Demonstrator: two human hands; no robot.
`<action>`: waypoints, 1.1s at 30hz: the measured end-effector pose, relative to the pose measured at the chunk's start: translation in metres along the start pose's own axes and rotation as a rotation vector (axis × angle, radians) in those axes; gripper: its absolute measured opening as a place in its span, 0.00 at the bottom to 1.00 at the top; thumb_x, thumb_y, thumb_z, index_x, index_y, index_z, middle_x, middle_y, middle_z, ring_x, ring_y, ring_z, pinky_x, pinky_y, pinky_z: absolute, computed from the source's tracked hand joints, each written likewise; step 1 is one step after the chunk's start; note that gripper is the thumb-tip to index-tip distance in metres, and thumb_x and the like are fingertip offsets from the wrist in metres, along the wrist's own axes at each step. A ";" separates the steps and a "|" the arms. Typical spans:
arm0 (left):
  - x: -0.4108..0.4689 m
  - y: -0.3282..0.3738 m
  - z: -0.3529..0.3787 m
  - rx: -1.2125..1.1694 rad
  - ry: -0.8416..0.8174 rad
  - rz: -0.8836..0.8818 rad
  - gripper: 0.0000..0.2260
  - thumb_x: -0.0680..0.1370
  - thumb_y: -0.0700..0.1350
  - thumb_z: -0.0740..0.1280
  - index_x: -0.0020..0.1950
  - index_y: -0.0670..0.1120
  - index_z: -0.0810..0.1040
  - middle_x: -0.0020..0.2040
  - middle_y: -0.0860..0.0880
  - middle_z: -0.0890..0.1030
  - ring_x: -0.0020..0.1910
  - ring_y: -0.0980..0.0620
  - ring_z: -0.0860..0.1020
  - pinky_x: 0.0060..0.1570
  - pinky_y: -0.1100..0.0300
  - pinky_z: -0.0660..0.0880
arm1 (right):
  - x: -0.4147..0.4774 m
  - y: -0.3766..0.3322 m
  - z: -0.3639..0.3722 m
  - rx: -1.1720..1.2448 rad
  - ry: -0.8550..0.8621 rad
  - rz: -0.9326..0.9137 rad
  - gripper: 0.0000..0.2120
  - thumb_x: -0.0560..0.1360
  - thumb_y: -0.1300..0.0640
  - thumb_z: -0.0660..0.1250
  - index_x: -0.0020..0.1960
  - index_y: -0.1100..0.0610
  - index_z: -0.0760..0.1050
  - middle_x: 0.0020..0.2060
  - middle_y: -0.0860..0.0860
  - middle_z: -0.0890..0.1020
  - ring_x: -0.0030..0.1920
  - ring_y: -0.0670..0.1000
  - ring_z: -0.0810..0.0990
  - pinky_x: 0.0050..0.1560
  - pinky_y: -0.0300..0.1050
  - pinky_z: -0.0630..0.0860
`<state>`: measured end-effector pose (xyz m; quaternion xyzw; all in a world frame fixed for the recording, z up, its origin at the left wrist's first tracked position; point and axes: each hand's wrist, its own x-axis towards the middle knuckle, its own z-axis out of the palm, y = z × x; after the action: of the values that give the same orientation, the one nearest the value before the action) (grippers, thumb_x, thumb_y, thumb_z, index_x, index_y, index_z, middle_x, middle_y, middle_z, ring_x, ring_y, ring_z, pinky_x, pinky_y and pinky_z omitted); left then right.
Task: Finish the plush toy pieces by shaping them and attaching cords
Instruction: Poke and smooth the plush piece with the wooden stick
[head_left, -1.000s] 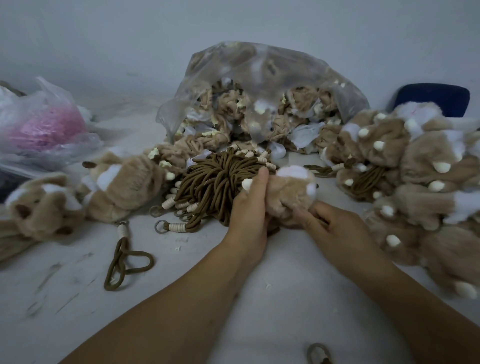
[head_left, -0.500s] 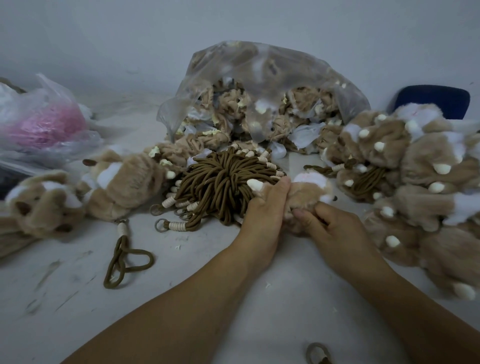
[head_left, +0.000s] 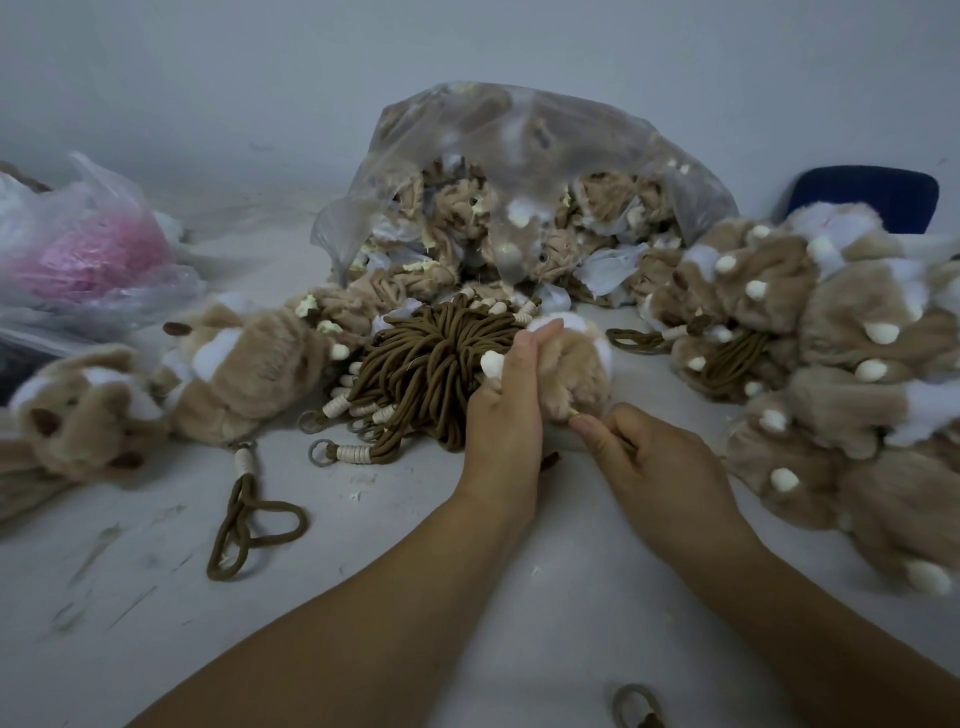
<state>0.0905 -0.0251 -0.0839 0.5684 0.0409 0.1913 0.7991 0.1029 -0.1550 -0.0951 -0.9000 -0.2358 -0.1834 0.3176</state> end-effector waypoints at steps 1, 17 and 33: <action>-0.002 -0.002 0.001 0.035 -0.026 0.008 0.17 0.79 0.60 0.59 0.53 0.57 0.85 0.51 0.51 0.86 0.54 0.55 0.83 0.53 0.62 0.79 | 0.000 0.000 0.000 0.019 0.005 -0.007 0.24 0.69 0.29 0.46 0.31 0.47 0.62 0.23 0.43 0.70 0.28 0.42 0.70 0.28 0.38 0.60; 0.000 0.003 -0.001 -0.028 0.049 0.032 0.17 0.78 0.61 0.56 0.58 0.62 0.83 0.53 0.57 0.85 0.54 0.57 0.83 0.58 0.54 0.79 | -0.001 0.001 -0.004 -0.069 -0.030 -0.042 0.25 0.71 0.31 0.47 0.34 0.51 0.66 0.24 0.46 0.69 0.29 0.45 0.71 0.28 0.39 0.61; -0.007 0.003 0.001 0.086 0.015 0.096 0.17 0.80 0.60 0.55 0.60 0.63 0.81 0.56 0.59 0.84 0.57 0.61 0.80 0.58 0.63 0.77 | -0.001 -0.007 -0.004 0.009 -0.013 -0.049 0.24 0.70 0.30 0.47 0.33 0.49 0.65 0.24 0.44 0.70 0.29 0.44 0.71 0.29 0.41 0.62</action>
<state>0.0839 -0.0278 -0.0819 0.6022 0.0277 0.2315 0.7635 0.0977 -0.1532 -0.0894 -0.8937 -0.2608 -0.1841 0.3154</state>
